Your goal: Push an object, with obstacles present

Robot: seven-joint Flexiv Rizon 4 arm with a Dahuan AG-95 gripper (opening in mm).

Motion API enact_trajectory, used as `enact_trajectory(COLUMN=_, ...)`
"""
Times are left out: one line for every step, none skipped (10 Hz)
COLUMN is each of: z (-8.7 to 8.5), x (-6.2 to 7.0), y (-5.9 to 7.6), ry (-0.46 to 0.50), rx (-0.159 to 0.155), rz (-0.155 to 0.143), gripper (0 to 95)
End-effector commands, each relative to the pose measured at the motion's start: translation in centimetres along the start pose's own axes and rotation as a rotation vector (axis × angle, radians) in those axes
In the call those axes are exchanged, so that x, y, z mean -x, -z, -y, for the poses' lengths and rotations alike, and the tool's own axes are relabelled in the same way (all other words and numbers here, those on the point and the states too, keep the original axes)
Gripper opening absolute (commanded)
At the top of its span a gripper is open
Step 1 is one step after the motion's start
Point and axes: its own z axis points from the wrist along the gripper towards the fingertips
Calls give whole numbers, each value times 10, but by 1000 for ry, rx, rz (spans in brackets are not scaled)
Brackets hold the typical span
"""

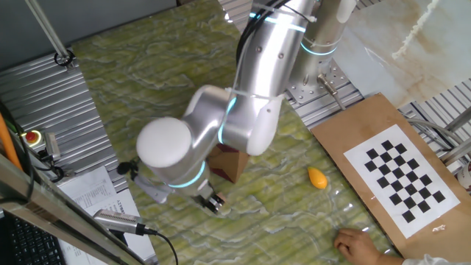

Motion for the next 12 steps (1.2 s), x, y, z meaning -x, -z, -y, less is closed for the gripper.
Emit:
enact_trajectory(z=8, x=-9, y=1, ry=24, rx=-4, rz=-11, gripper=0)
enact_trajectory(z=10, x=-16, y=-5, ry=30, rx=-4, rz=-9, gripper=0)
enact_trajectory(z=10, x=-23, y=-10, ry=33, rx=-1, rz=-6, gripper=0)
enact_trajectory(z=10, x=-29, y=-14, ry=37, rx=-2, rz=-6, gripper=0)
enact_trajectory(z=8, x=-30, y=-16, ry=35, rx=1, rz=-3, gripper=0)
enact_trajectory(z=6, x=-30, y=-18, ry=31, rx=2, rz=2, gripper=0)
enact_trajectory(z=1, x=-27, y=-20, ry=22, rx=1, rz=6, gripper=0)
enact_trajectory(z=-8, x=-23, y=-24, ry=5, rx=-2, rz=12, gripper=0)
enact_trajectory(z=-14, x=-19, y=-26, ry=-6, rx=-2, rz=15, gripper=0)
enact_trajectory(z=-23, x=-14, y=-28, ry=-13, rx=-2, rz=16, gripper=0)
enact_trajectory(z=-28, x=-13, y=-30, ry=-22, rx=3, rz=19, gripper=0)
enact_trajectory(z=-32, x=-12, y=-31, ry=-29, rx=7, rz=20, gripper=0)
